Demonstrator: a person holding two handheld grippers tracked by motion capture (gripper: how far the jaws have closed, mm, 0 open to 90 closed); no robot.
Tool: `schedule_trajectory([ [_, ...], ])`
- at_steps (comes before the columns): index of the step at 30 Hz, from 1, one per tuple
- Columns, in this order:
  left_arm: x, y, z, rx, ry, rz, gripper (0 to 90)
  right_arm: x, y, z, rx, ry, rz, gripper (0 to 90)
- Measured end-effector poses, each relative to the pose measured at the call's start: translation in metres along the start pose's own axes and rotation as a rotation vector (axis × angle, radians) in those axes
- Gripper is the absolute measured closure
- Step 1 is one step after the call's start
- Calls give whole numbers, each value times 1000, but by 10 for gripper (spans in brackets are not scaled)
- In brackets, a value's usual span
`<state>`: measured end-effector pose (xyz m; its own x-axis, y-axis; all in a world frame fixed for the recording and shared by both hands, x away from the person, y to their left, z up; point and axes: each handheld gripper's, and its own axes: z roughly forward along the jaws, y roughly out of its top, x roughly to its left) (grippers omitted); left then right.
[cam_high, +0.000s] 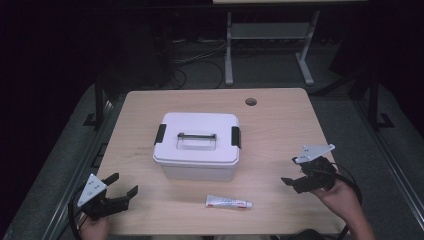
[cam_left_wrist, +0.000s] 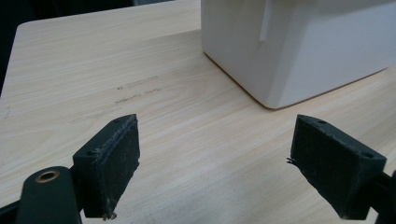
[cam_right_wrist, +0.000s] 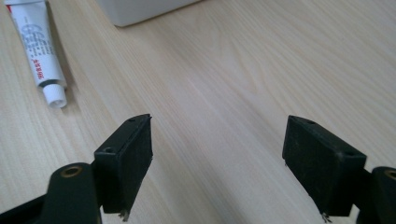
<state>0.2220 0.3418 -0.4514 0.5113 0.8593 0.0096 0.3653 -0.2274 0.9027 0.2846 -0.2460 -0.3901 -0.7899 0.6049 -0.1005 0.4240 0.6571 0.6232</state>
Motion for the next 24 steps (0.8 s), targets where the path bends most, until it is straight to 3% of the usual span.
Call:
schedule_trajectory([
  [8, 0, -1, 2, 5, -3, 0, 151, -5, 21, 0, 38, 29, -48, 219],
  [14, 2, -1, 1, 5, 0, -4, 150, -9, 33, -1, 55, 69, -57, 206],
  [24, 7, -4, 2, 9, 7, -16, 150, -11, 64, -4, 119, 77, -146, 186],
])
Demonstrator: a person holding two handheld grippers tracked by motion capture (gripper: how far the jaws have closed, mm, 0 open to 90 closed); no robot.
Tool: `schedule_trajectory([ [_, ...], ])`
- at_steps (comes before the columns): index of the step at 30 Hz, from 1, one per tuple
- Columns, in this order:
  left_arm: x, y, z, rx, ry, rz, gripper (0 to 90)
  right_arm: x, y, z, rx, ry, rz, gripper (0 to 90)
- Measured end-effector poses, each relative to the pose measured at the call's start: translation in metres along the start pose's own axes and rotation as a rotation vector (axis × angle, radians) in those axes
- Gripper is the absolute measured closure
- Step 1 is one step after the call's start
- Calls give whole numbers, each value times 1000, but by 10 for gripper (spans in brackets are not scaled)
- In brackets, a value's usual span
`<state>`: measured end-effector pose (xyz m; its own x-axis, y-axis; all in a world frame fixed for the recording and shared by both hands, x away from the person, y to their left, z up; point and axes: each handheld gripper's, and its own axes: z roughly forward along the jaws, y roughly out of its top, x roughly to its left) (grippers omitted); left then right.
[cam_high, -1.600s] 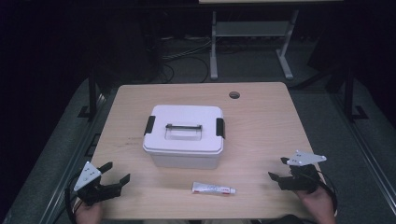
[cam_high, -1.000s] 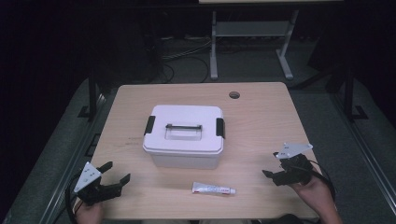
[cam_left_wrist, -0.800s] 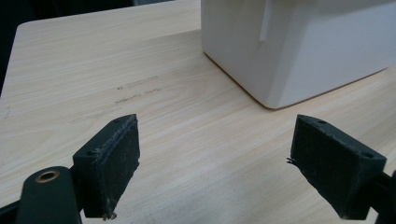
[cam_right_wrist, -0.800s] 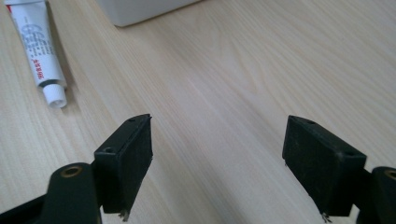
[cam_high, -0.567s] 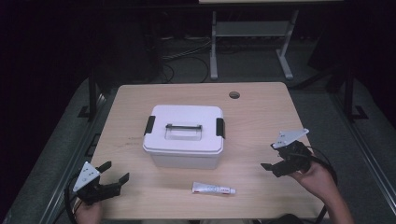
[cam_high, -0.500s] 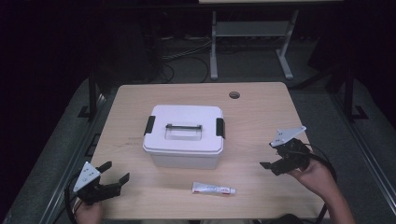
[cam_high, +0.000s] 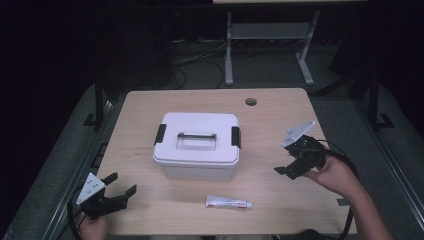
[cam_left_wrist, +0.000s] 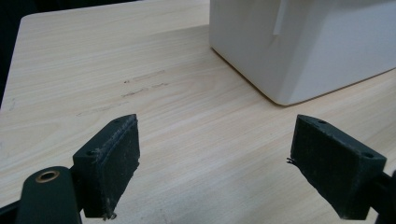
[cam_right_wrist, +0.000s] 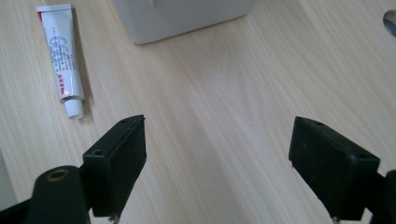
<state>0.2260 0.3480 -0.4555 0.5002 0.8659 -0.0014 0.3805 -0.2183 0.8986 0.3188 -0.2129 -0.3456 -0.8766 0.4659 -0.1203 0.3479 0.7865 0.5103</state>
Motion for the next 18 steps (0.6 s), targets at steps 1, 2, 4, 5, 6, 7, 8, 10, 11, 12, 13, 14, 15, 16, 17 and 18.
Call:
schedule_trajectory([
  [1, 0, 0, 0, 0, 0, 0, 150, -1, 3, 0, 5, 5, -6, 186],
  [2, 0, 0, 0, 1, 0, 0, 150, -1, 3, 0, 5, 5, -6, 186],
  [4, 0, 0, 0, 2, -2, 1, 151, -1, 11, 0, 26, 12, -31, 187],
  [5, 0, 0, 0, 2, -2, 1, 150, -1, 14, 0, 34, 15, -37, 187],
  [6, 0, 0, 0, 1, -1, 1, 150, -1, 17, 0, 40, 15, -48, 188],
  [7, 0, 0, 0, 1, -1, 1, 150, -1, 17, 0, 40, 15, -48, 188],
  [8, 1, 0, 1, 0, -3, -1, 150, 0, 23, -1, 50, 19, -68, 188],
  [10, 1, 0, 1, 3, -2, 2, 151, -1, 30, -2, 59, 22, -81, 188],
  [11, 1, 0, 1, 3, -2, 2, 151, -1, 30, -2, 59, 22, -81, 188],
  [12, 1, 0, 1, 1, -1, 2, 151, -1, 33, -2, 63, 24, -90, 188],
  [13, 1, 0, 0, 1, -1, 0, 150, -2, 39, -3, 71, 34, -99, 188],
  [14, 2, 0, 0, -5, -1, -6, 151, -3, 42, -3, 73, 39, -103, 188],
  [15, 2, 0, 0, -5, -1, -6, 151, -3, 42, -3, 73, 39, -103, 188],
  [16, 2, 0, -1, -4, 0, -6, 150, -5, 47, -3, 72, 50, -108, 188],
  [17, 3, 0, -1, -8, 0, -8, 150, -5, 49, -3, 68, 60, -109, 188],
  [18, 3, 0, -1, -7, 1, -10, 150, -6, 52, -4, 72, 64, -110, 187],
])
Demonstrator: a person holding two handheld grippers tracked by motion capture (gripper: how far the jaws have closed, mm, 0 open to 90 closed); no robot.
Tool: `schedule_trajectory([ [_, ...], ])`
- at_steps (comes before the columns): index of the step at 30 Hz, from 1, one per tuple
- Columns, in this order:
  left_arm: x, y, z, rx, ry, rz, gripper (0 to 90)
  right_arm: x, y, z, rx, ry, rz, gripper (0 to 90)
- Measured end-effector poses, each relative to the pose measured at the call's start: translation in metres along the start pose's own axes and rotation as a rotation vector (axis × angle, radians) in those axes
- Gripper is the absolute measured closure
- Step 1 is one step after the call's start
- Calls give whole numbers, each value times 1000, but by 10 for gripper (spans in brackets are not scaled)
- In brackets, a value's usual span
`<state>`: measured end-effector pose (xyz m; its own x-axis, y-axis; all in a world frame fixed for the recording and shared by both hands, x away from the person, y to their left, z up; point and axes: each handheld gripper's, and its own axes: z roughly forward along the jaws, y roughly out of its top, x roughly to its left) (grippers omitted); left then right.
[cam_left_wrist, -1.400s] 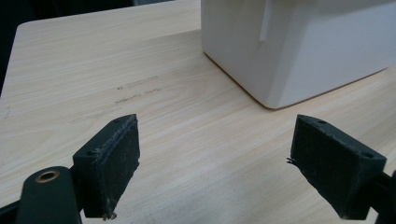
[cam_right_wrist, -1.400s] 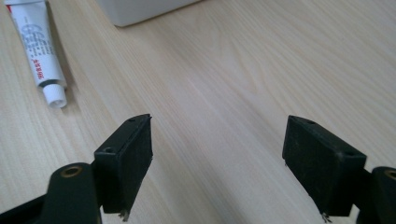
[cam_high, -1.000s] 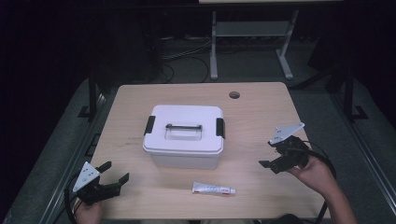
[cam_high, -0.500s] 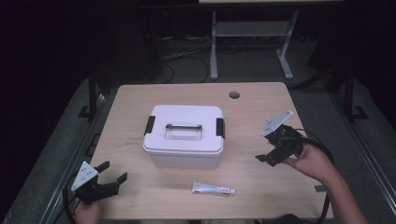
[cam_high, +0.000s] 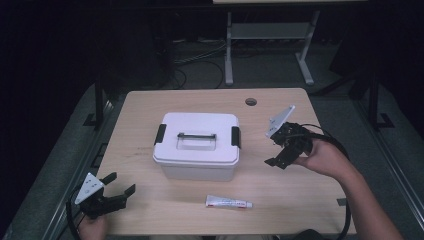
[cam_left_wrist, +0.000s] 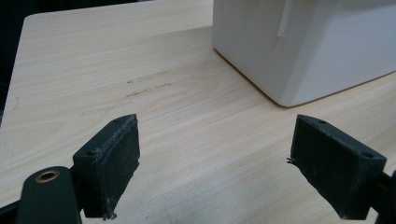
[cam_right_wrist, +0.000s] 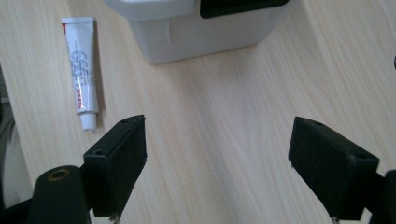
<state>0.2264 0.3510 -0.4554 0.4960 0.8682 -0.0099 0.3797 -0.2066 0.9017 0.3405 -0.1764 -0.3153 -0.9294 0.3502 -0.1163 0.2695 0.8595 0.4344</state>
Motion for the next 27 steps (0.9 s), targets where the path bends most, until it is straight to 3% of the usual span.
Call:
schedule_trajectory([
  [10, -1, 0, 1, 0, -3, 4, 150, -5, 28, -5, 32, 23, -40, 151],
  [27, 2, 0, 0, -15, -7, -17, 150, -5, 79, -4, 41, 45, -115, 151],
])
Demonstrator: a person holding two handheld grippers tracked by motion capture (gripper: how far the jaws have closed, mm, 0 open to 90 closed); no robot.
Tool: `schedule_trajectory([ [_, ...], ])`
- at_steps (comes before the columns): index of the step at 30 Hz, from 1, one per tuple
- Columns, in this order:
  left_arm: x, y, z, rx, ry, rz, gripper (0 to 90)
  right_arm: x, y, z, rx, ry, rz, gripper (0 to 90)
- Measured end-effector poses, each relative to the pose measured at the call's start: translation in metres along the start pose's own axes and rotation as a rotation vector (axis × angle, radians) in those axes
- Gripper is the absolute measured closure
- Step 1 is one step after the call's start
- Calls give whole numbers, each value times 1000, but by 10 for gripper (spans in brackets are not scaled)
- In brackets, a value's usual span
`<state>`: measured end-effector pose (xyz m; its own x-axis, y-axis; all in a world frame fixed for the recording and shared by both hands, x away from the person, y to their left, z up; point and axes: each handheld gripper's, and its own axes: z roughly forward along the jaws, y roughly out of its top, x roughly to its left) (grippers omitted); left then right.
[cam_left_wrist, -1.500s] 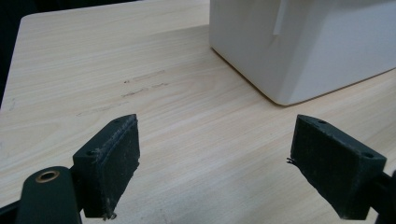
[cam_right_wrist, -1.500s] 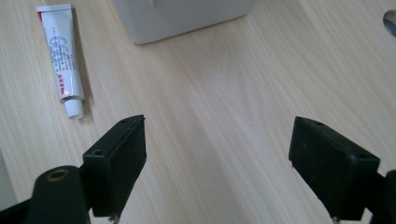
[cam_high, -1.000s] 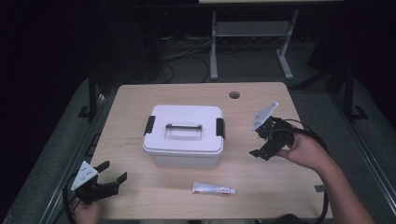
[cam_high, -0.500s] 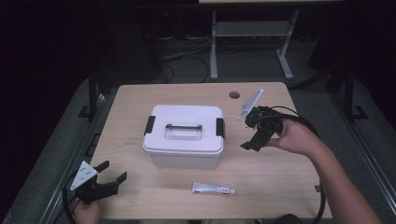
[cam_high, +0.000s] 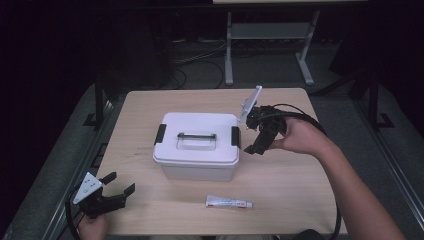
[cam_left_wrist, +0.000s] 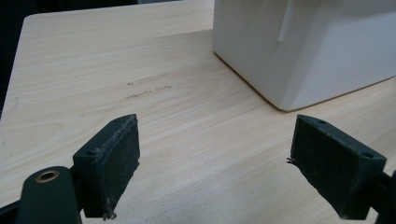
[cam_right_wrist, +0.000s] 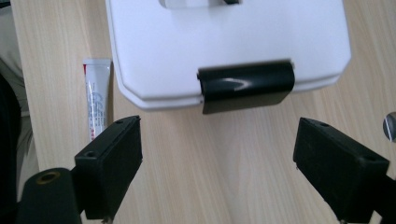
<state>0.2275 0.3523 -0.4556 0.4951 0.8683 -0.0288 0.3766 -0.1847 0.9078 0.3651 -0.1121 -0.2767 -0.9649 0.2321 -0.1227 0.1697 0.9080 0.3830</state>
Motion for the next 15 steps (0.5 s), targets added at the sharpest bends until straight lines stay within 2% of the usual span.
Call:
schedule_trajectory([
  [2, 0, 0, 0, -1, -1, -1, 150, 0, 3, 0, 0, 1, -7, 152],
  [5, 0, 0, 0, -3, -2, -3, 150, 1, 16, 1, 15, 1, -43, 153],
  [15, 1, 0, -1, -5, 0, -8, 151, 0, 41, 5, 24, 14, -81, 157],
])
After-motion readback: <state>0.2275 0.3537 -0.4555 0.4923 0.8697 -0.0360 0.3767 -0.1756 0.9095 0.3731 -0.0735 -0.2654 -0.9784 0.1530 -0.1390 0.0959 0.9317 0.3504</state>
